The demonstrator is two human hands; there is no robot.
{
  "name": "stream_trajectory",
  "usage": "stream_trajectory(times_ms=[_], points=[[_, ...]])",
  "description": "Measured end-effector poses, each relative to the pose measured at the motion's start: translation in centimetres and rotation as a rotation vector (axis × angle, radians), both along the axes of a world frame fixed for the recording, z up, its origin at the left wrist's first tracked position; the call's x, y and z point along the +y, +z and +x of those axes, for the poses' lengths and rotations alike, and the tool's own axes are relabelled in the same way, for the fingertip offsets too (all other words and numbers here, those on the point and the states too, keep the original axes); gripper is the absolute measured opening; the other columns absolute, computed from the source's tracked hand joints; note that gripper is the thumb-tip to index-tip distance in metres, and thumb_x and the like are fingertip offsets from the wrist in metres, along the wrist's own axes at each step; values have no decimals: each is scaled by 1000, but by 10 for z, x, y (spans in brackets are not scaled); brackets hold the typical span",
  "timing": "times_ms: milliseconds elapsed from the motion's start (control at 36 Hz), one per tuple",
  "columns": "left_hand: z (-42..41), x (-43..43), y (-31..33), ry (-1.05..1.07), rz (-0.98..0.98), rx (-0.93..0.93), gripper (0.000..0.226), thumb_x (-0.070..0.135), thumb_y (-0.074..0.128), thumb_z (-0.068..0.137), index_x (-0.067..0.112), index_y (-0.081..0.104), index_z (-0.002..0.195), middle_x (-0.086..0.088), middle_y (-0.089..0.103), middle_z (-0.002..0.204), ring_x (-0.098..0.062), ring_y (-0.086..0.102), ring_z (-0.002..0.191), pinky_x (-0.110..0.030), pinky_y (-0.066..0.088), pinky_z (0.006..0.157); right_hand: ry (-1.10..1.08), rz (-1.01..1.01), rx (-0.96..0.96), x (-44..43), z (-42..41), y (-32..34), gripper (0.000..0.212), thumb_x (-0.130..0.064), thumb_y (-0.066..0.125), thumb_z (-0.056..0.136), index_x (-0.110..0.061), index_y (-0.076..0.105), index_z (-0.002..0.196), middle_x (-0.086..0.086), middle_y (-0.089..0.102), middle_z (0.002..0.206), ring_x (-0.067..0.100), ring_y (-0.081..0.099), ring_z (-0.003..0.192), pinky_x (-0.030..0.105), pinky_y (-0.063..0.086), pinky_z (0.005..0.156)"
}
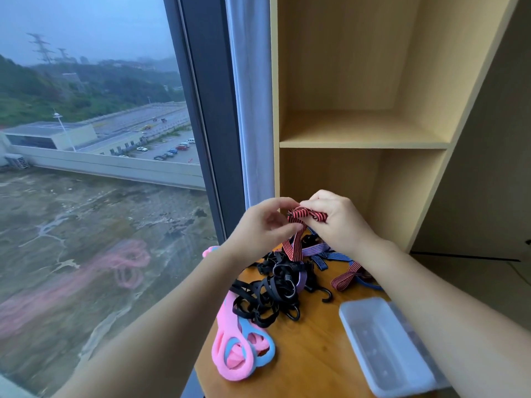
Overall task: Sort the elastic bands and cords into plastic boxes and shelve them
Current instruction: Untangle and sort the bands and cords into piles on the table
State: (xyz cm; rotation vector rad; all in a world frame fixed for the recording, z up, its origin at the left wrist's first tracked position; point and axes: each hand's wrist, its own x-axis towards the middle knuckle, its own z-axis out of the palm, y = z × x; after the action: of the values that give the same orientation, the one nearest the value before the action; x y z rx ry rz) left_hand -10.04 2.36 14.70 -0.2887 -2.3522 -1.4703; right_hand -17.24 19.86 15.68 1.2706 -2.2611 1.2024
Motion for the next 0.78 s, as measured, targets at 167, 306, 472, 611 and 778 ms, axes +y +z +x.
stream_trajectory(times_ms=[167,306,472,611,778], points=[[-6,2,1,238,95,90,16,14,70,89,30,74,86,2,71,72,-16,62,64,-29,51,62,-10,-72,-223,-3,-2,1,37,-16,81,78,-34,54,96,-6,65,80,3,62,71,14,49,65],[-6,3,15,273,126,112,12,19,70,90,28,71,82,4,72,80,-13,66,78,-29,52,73,167,-155,-486,-2,-3,5,41,1,71,83,-29,46,97,8,71,82,25,73,75,33,58,71],[-2,22,48,63,344,104,17,14,49,102,13,65,98,-15,68,97,-23,65,89,-44,56,83,123,-306,-424,-4,2,37,21,-6,76,82,-13,58,90,9,67,58,17,58,40,20,44,39],[2,30,74,-72,363,128,28,17,45,103,5,63,120,-19,66,115,-29,63,108,-42,52,96,85,-423,-341,-2,6,68,24,-12,80,78,-3,59,71,-10,61,52,1,52,42,12,40,43],[-3,33,56,10,299,101,18,16,51,101,16,68,104,1,70,95,-4,66,87,-15,51,74,-24,-290,-323,-2,8,53,27,-23,86,71,-18,60,66,-4,58,59,10,54,57,27,48,58]])
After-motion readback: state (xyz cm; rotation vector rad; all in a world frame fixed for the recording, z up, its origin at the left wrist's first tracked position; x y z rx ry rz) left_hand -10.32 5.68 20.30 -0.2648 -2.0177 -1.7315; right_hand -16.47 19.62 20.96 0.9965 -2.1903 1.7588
